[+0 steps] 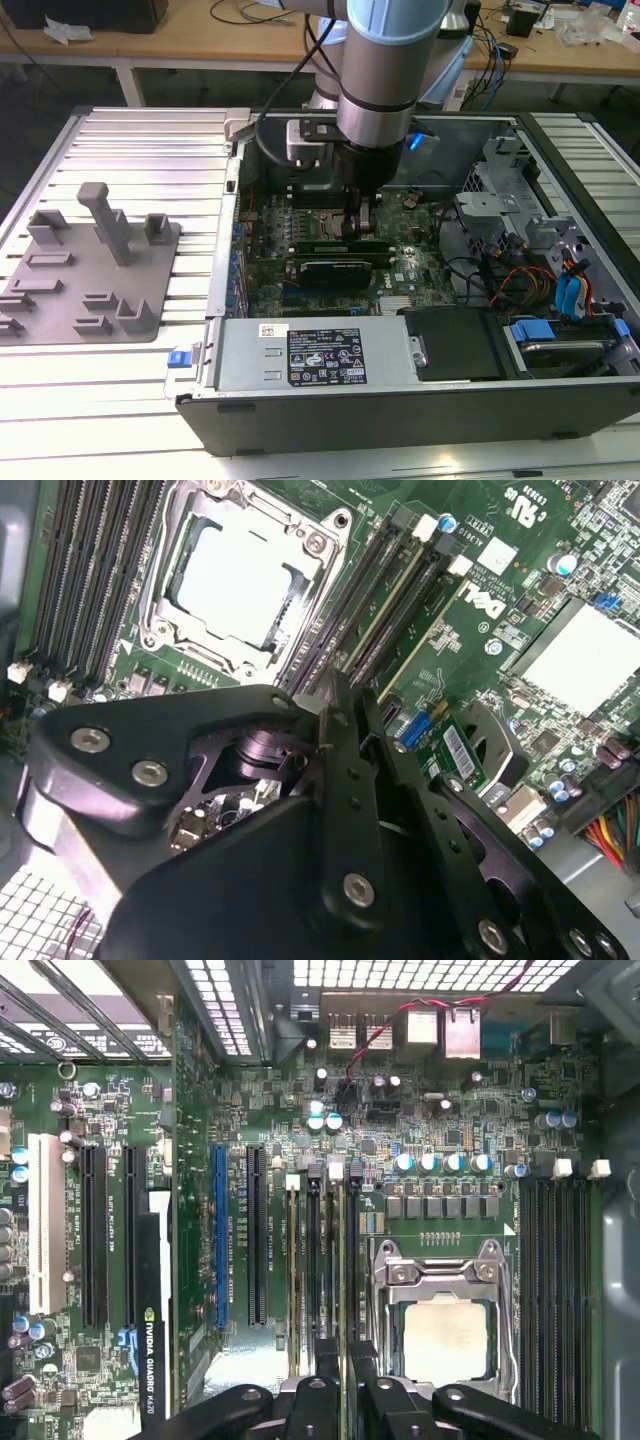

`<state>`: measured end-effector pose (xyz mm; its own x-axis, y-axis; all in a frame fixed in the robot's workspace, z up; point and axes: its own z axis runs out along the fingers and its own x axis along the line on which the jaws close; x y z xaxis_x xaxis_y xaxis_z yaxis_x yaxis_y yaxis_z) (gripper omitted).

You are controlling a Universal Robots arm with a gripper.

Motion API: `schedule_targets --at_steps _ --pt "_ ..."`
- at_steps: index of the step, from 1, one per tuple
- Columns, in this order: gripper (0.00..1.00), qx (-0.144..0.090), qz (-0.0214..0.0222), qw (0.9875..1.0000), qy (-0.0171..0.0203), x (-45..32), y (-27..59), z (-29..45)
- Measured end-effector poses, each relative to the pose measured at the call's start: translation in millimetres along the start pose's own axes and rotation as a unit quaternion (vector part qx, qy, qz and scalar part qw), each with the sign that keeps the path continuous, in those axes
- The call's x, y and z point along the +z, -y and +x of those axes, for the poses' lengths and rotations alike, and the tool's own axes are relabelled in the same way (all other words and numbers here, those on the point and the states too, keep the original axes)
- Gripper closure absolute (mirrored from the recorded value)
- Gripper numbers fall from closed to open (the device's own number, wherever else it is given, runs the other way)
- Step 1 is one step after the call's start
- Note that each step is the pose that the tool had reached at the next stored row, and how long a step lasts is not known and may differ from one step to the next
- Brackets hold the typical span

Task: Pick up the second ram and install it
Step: 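Insert the second ram into the second slot, then press down the second ram until it locks into place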

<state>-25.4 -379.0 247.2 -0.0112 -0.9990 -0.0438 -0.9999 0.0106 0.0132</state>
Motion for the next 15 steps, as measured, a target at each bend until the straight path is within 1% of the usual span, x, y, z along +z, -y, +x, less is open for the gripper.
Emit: schedule_targets --at_steps 3,4,5,15 --pt "0.84 0.000 0.0000 1.0000 0.0000 -1.0 0.0 0.0" --pt "0.85 0.000 0.0000 1.0000 0.0000 -1.2 0.0 0.0" --pt "0.92 0.000 0.0000 1.0000 0.0000 -1.3 0.0 0.0" --pt "0.92 0.000 0.0000 1.0000 0.0000 -3.3 0.0 -0.1"
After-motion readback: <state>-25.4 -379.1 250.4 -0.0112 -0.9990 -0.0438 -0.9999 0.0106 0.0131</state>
